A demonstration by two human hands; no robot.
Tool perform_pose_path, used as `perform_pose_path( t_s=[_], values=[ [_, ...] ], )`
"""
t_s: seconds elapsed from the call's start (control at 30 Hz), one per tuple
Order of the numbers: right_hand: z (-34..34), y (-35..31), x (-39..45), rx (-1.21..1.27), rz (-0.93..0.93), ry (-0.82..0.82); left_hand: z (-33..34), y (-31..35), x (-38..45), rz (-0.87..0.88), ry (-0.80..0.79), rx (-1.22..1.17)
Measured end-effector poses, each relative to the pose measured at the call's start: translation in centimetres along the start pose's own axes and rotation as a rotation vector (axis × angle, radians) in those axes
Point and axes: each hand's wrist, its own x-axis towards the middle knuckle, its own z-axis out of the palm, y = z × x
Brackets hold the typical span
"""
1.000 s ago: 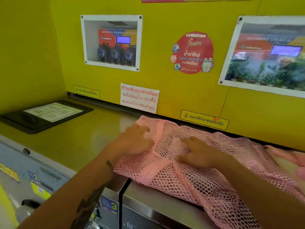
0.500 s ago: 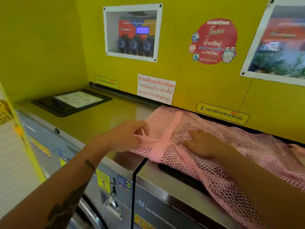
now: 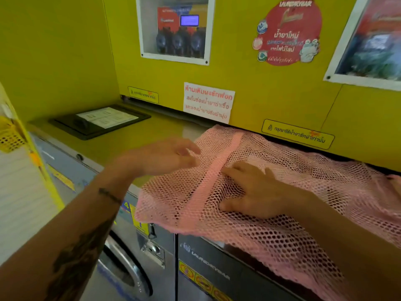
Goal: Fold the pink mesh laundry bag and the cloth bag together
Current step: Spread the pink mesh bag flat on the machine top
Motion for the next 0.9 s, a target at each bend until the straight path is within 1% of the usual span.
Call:
perform_pose_path(
  t_s=[0.07, 0.13, 0.17, 0.23, 0.3, 0.4, 0.47, 0.53, 0.6, 0.67, 0.73, 0.8, 0.83, 0.9],
  values=[
    [0.4, 0.3, -0.3, 0.000, -0.028, 0.027, 2.2, 0.3, 0.7, 0.002, -0.103, 0.121],
    [0.3, 1.6, -0.9, 0.037, -0.007, 0.062, 4.1, -0.6, 1.3, -0.001, -0.215, 0.289],
    [0.0, 2.6, -1.3, 0.074, 0.011, 0.083, 4.3, -1.3, 1.5, 0.000, -0.225, 0.354],
    [-0.8, 4.6, -2.5, 0.152, 0.055, 0.133, 3.6, -2.6, 1.7, -0.032, -0.208, 0.355],
    [-1.4, 7.0, -3.9, 0.138, 0.129, 0.131, 2.1, -3.6, 1.7, -0.072, -0.206, 0.283],
    [-1.2, 9.3, -6.3, 0.099, 0.268, -0.001, 0.8, -3.7, 2.1, -0.113, -0.177, 0.216],
    [-0.4, 9.7, -7.7, 0.110, 0.326, -0.055, 1.7, -1.9, 2.6, -0.044, -0.111, 0.185],
    [0.4, 9.9, -8.5, 0.089, 0.345, -0.001, 3.9, 1.1, 2.6, 0.112, -0.036, 0.135],
    [1.1, 10.3, -9.0, 0.085, 0.362, 0.076, 6.8, 4.1, 2.2, 0.253, -0.023, 0.100],
    [1.5, 10.8, -10.1, 0.058, 0.383, 0.131, 9.6, 5.8, 2.0, 0.323, -0.089, 0.153],
    [2.1, 11.0, -11.8, 0.022, 0.386, 0.166, 11.8, 6.2, 1.7, 0.294, -0.205, 0.283],
    [2.9, 10.4, -13.7, 0.057, 0.370, 0.189, 13.0, 6.2, 0.8, 0.268, -0.253, 0.409],
    [3.4, 9.9, -14.6, 0.076, 0.365, 0.169, 13.1, 6.4, 0.1, 0.259, -0.265, 0.419],
    [4.6, 9.1, -16.1, 0.079, 0.353, 0.099, 12.6, 6.8, -1.4, 0.233, -0.339, 0.424]
  ],
)
